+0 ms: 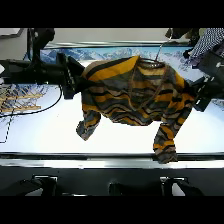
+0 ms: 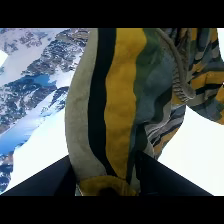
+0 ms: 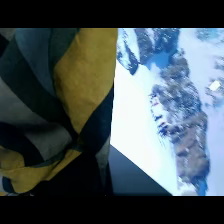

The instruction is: Fold the clothes and pants, and hang the long-sleeved shirts on hangers.

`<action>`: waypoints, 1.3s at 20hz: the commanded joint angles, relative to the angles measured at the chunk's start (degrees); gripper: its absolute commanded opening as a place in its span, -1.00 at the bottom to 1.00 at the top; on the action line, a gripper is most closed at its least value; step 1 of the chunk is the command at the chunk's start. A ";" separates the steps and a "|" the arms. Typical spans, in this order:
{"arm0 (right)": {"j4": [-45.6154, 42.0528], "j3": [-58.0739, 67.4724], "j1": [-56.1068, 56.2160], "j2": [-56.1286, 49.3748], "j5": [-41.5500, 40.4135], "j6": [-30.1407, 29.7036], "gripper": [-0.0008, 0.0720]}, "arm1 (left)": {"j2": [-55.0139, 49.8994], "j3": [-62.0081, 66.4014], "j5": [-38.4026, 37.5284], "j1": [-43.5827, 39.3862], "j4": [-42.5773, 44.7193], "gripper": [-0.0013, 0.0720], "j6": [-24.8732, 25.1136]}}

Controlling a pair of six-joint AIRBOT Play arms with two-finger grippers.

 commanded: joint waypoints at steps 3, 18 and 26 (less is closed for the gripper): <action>-10.21 0.04 0.00 6.32 -1.90 9.31 -0.92 | -0.79 -0.11 10.43 0.04 2.10 0.17 -17.29; -46.10 2.64 0.00 18.53 5.20 80.37 -0.92 | -0.79 -0.11 17.55 -0.02 11.61 0.17 -42.53; -61.99 14.82 0.00 18.53 18.64 88.19 -0.92 | -0.79 -0.13 17.55 -0.02 11.61 0.17 -43.80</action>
